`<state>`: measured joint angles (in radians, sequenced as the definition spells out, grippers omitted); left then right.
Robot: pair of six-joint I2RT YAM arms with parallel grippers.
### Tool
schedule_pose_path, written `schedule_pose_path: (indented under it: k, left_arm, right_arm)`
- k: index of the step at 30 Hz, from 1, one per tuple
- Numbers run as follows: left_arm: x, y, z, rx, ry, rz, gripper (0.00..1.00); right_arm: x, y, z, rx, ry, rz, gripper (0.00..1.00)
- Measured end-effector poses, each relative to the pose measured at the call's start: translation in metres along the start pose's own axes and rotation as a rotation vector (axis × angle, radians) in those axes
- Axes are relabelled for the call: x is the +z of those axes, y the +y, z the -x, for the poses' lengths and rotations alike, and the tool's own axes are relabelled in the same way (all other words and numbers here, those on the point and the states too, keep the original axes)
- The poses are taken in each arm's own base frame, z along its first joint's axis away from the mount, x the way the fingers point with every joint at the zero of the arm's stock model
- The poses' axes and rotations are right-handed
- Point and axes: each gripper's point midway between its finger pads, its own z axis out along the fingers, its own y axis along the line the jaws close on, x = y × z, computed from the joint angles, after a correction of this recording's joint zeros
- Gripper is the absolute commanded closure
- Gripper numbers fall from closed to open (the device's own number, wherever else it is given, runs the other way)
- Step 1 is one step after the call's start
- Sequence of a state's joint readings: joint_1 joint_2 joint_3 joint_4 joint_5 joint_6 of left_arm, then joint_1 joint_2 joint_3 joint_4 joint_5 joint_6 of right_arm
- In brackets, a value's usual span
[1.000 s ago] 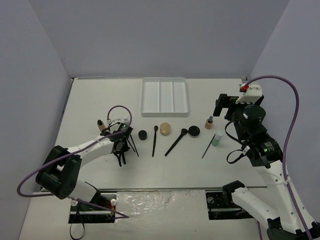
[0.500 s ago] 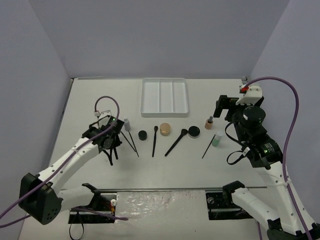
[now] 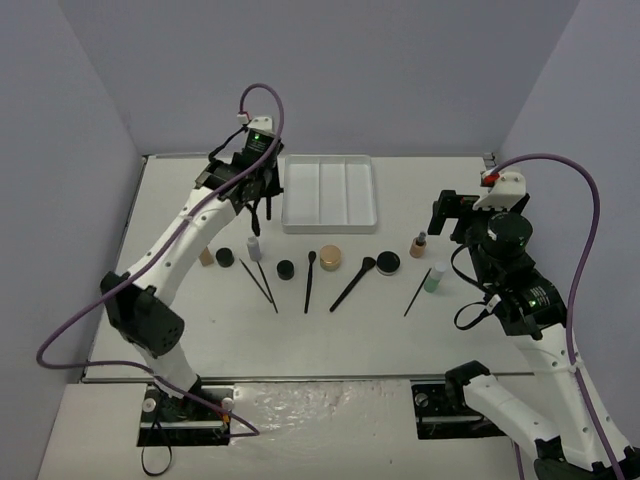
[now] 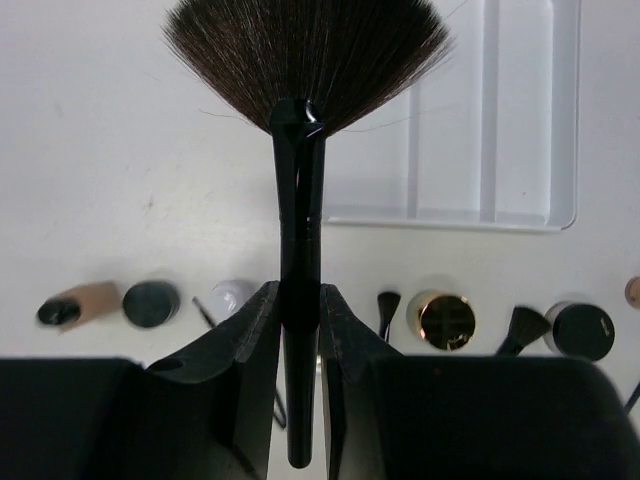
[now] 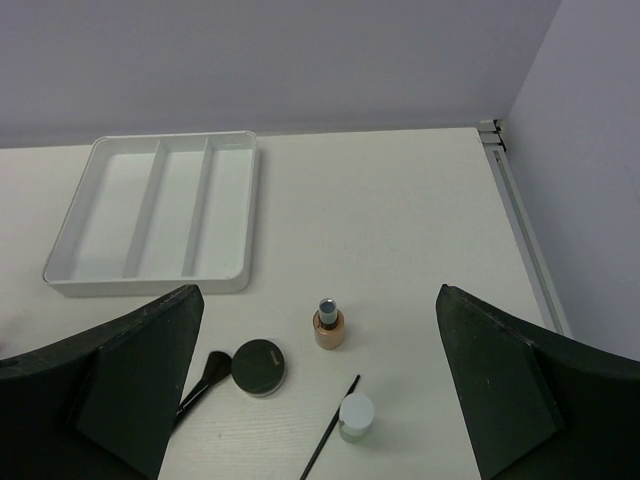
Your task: Organize the makeup
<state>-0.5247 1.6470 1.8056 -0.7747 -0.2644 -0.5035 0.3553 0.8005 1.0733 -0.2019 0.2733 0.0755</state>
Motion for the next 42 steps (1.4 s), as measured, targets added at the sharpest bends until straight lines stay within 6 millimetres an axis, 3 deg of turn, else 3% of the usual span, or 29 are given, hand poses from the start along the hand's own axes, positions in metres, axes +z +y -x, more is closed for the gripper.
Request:
schedule_pose_path:
  k: [8, 12, 17, 26, 32, 35, 36, 38, 42]
  left_arm:
    - [0.129, -0.051, -0.019, 0.118, 0.073, -0.039, 1.00]
    - [0.180, -0.062, -0.033, 0.126, 0.106, -0.036, 1.00]
    - [0.225, -0.056, -0.047, 0.117, 0.127, -0.010, 1.00]
    - [0.270, -0.037, -0.060, 0.077, 0.141, 0.015, 1.00]
    - [0.279, -0.039, -0.074, 0.075, 0.175, -0.009, 0.94]
    - [0.279, -0.041, -0.072, 0.056, 0.168, -0.013, 0.79]
    - [0.279, -0.042, -0.072, 0.051, 0.168, -0.013, 0.66]
    - [0.279, -0.043, -0.073, 0.037, 0.169, -0.012, 0.54]
    - [0.278, -0.045, -0.074, 0.014, 0.171, -0.009, 0.50]
  right_arm:
    - [0.000, 0.001, -0.008, 0.001, 0.025, 0.007, 0.00]
    - [0.001, 0.005, -0.017, 0.004, 0.056, 0.022, 0.00]
    - [0.004, 0.006, -0.032, 0.002, 0.101, 0.023, 0.00]
    - [0.007, 0.004, -0.046, -0.011, 0.144, 0.007, 0.00]
    - [0.012, 0.004, -0.052, -0.020, 0.166, -0.002, 0.00]
    - [0.013, 0.004, -0.053, -0.022, 0.170, -0.003, 0.00]
    - [0.013, 0.004, -0.054, -0.022, 0.171, -0.003, 0.00]
    - [0.013, 0.004, -0.054, -0.022, 0.171, -0.003, 0.00]
    - [0.013, 0.004, -0.054, -0.022, 0.171, -0.002, 0.00]
